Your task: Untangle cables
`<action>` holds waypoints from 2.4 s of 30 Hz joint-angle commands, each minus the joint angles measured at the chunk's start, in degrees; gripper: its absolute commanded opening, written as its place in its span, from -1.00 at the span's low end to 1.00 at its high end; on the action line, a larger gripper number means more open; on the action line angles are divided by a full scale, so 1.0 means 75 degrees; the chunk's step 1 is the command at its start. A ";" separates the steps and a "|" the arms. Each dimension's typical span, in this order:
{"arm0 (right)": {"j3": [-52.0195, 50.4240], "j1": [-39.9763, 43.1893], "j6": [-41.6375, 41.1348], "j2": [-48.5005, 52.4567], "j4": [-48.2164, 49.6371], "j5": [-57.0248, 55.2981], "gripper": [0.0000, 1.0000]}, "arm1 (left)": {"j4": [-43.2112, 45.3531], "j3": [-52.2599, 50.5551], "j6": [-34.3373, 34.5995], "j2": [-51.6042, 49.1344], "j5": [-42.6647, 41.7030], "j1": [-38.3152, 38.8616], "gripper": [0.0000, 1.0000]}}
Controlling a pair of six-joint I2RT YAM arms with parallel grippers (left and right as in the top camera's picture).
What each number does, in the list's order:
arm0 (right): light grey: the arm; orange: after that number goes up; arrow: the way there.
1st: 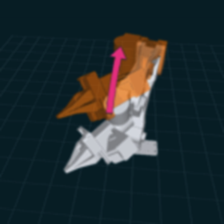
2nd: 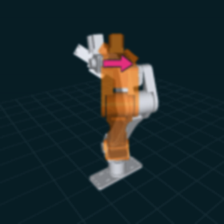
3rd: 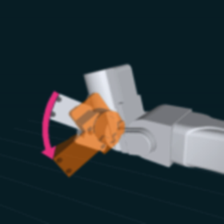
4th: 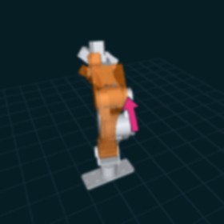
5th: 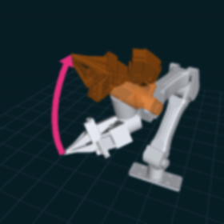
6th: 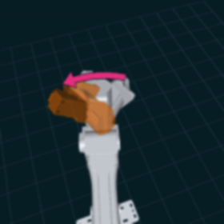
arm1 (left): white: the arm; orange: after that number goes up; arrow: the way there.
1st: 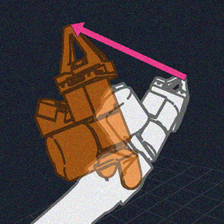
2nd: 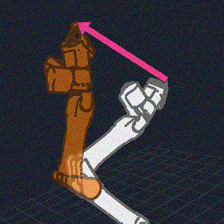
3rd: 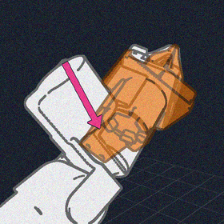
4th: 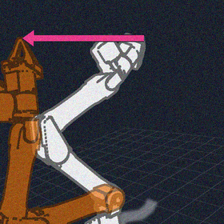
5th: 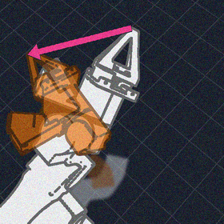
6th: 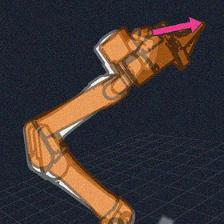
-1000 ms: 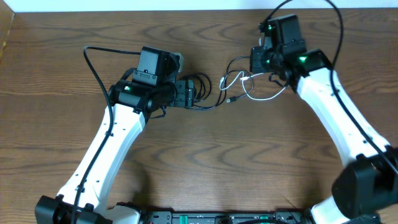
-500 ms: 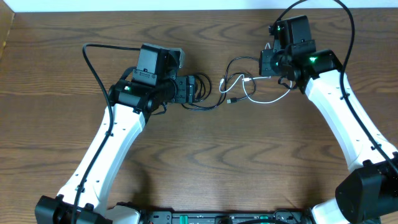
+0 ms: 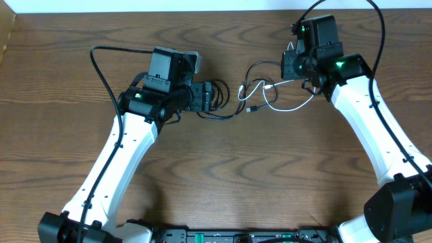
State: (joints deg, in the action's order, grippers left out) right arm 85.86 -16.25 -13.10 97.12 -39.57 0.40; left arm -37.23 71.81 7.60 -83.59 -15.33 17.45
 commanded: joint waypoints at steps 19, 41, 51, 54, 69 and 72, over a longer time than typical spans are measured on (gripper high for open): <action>0.0079 -0.0061 0.0271 0.1180 0.0487 0.0265 -0.98 | 0.0294 -0.0032 -0.0187 -0.0058 -0.0006 0.0003 0.55; 0.0082 -0.0303 0.0236 0.1553 0.1183 0.0431 -0.98 | 0.0297 -0.0032 -0.0201 -0.0058 -0.0009 0.0003 0.55; 0.0131 -0.0297 0.0280 0.0968 0.0962 0.0425 -0.98 | 0.0350 -0.0032 -0.0216 -0.0058 -0.0009 0.0003 0.55; 0.0131 -0.0297 0.0338 0.0720 0.0947 0.0425 -0.98 | 0.0353 -0.0032 -0.0216 -0.0058 -0.0009 0.0003 0.55; 0.0131 -0.0297 0.0475 -0.0020 0.0513 0.0417 -0.98 | 0.0356 -0.0032 -0.0274 -0.0058 -0.0012 0.0003 0.55; 0.0131 -0.0297 0.0475 -0.0017 0.0431 0.0414 -0.98 | 0.0353 -0.0032 -0.0271 -0.0058 -0.0012 0.0003 0.55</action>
State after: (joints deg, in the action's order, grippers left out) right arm 85.86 -18.26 -10.17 97.97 -36.12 3.22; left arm -34.52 71.81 6.13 -83.59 -15.33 17.45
